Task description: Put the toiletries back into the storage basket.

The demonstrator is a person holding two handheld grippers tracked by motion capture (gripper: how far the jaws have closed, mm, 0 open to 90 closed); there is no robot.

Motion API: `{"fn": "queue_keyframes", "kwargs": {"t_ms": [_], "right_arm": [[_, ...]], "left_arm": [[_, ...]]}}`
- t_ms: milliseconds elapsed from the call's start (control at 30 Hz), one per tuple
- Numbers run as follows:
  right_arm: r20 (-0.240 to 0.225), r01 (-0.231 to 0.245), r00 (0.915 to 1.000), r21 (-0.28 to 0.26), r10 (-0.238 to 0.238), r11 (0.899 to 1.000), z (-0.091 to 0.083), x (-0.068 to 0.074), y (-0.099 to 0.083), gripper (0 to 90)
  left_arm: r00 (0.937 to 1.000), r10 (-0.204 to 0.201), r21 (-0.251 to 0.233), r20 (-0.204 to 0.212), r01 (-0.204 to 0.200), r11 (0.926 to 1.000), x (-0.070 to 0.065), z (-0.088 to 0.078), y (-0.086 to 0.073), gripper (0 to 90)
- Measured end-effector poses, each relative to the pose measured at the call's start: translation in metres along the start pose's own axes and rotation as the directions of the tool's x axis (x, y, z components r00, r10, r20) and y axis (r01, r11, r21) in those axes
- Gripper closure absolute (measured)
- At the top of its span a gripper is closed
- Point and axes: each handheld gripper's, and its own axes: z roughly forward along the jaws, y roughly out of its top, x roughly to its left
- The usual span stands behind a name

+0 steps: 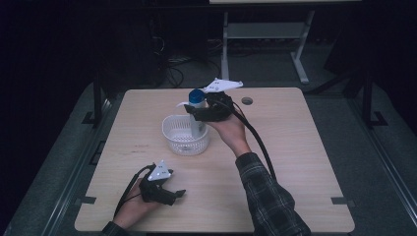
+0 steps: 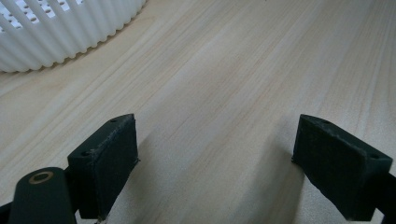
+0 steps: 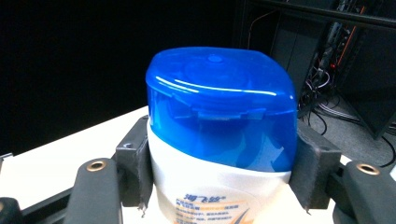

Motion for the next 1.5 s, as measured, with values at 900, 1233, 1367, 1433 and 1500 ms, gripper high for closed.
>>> {"fn": "queue_keyframes", "kwargs": {"t_ms": [900, 1233, 1367, 1433, 1500], "right_arm": [[0.009, -0.032, 0.9995, 0.077, 0.031, 0.997, 0.023, -0.004, -0.032, 34.3], [0.014, -0.034, 0.9993, 0.103, 0.033, 0.994, 0.028, -0.006, -0.041, 34.4], [0.013, -0.031, 0.9995, 0.116, 0.029, 0.993, 0.029, -0.005, -0.044, 34.4], [0.014, -0.031, 0.9995, 0.122, 0.03, 0.992, 0.03, -0.005, -0.045, 34.3], [0.01, -0.03, 0.9995, 0.137, 0.028, 0.99, 0.032, -0.004, -0.048, 34.3]], "left_arm": [[0.9999, 0.009, 0.006, 0.007, -0.009, 0.9999, 0.0, 0.0, 0.001, 12.8], [0.9999, 0.009, 0.006, 0.01, -0.009, 0.9999, -0.001, 0.0, 0.001, 12.8], [0.9999, 0.009, 0.005, 0.01, -0.009, 0.9999, -0.001, 0.0, 0.001, 12.8], [0.9999, 0.01, 0.005, 0.009, -0.01, 0.9999, -0.001, 0.0, 0.001, 12.8], [0.9999, 0.01, 0.006, 0.008, -0.01, 0.9999, -0.001, 0.0, 0.001, 12.9]]}}
